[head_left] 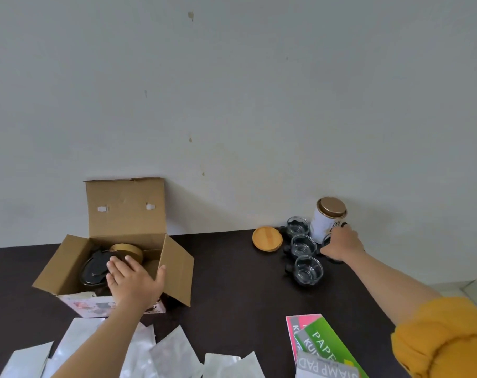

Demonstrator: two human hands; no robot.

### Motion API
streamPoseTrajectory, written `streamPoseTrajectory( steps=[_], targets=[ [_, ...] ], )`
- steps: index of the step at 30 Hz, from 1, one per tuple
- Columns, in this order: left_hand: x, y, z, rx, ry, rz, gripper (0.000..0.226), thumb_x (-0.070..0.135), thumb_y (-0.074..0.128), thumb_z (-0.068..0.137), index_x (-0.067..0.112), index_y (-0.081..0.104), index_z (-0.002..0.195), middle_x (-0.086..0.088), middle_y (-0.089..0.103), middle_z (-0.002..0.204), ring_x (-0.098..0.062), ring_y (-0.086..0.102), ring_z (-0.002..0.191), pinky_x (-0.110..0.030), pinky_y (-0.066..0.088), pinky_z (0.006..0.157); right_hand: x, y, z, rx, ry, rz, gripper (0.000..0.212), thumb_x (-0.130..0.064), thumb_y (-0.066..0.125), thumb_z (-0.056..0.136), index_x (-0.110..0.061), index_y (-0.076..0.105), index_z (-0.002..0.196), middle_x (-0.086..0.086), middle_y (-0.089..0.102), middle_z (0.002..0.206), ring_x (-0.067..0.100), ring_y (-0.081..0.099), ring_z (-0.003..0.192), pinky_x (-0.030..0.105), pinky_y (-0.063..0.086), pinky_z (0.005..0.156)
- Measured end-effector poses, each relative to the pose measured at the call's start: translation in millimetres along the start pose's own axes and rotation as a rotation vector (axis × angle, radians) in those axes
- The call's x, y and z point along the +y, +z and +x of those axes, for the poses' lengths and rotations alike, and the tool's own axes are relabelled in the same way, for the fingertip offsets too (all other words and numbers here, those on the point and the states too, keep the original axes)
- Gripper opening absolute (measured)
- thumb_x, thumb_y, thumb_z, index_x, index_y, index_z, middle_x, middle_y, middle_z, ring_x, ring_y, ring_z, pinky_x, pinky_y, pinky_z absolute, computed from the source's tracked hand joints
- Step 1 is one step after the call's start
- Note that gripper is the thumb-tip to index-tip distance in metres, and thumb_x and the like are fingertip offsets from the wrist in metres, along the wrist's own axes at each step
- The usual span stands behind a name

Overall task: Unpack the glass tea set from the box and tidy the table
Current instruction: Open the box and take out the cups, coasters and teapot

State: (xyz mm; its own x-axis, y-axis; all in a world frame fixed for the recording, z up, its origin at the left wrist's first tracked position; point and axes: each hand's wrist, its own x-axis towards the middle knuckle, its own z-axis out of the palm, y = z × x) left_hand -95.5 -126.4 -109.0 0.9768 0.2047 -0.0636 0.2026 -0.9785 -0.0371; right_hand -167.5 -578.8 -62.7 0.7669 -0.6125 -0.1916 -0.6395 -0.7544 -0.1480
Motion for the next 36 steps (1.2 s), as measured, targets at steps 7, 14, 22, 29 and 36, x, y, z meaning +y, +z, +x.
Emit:
streamPoseTrajectory(
  steps=[7,14,22,29,36],
  targets=[
    [2,3,0,0.035,-0.004,0.047,0.093,0.07,0.014,0.085,0.002,0.006,0.148,-0.028,0.0,0.155,-0.041,0.001,0.144,-0.046,0.009,0.116,10,23,24,-0.059,0.041,0.032,0.065,-0.03,0.071,0.075,-0.006,0.044,0.13,0.016,0.04,0.127,0.035,0.043,0.117,0.034,0.043,0.079],
    [2,6,3,0.033,0.0,0.075,0.091,0.069,0.013,0.086,0.003,0.006,0.149,-0.029,-0.002,0.154,-0.041,-0.001,0.144,-0.047,0.008,0.117,18,42,33,-0.097,0.066,0.049,0.061,-0.028,0.069,0.076,-0.006,0.046,0.129,0.015,0.039,0.129,0.034,0.04,0.119,0.036,0.044,0.083],
    [0,8,3,0.03,0.005,0.042,0.092,0.069,0.014,0.085,0.003,0.009,0.149,-0.029,-0.002,0.154,-0.042,-0.001,0.144,-0.047,0.008,0.116,15,42,26,-0.073,0.028,-0.003,0.067,-0.037,0.071,0.078,-0.007,0.044,0.132,0.015,0.041,0.131,0.032,0.041,0.122,0.038,0.045,0.09],
    [-1,2,0,-0.018,0.03,0.041,0.092,0.072,0.009,0.084,0.008,0.007,0.15,-0.028,-0.007,0.154,-0.042,-0.005,0.143,-0.047,0.006,0.117,-26,37,-19,0.006,-0.12,-0.034,0.05,-0.04,0.063,0.084,-0.008,0.049,0.12,0.013,0.05,0.124,0.03,0.05,0.114,0.04,0.048,0.089],
    [-8,-11,2,-0.179,0.08,-0.14,0.101,0.077,0.016,0.082,0.004,0.002,0.15,-0.027,-0.016,0.153,-0.04,-0.016,0.142,-0.048,-0.002,0.116,-121,44,-90,-0.024,-0.331,0.023,0.057,-0.039,0.058,0.089,-0.007,0.04,0.132,0.012,0.044,0.132,0.03,0.045,0.12,0.038,0.045,0.088]
  ],
)
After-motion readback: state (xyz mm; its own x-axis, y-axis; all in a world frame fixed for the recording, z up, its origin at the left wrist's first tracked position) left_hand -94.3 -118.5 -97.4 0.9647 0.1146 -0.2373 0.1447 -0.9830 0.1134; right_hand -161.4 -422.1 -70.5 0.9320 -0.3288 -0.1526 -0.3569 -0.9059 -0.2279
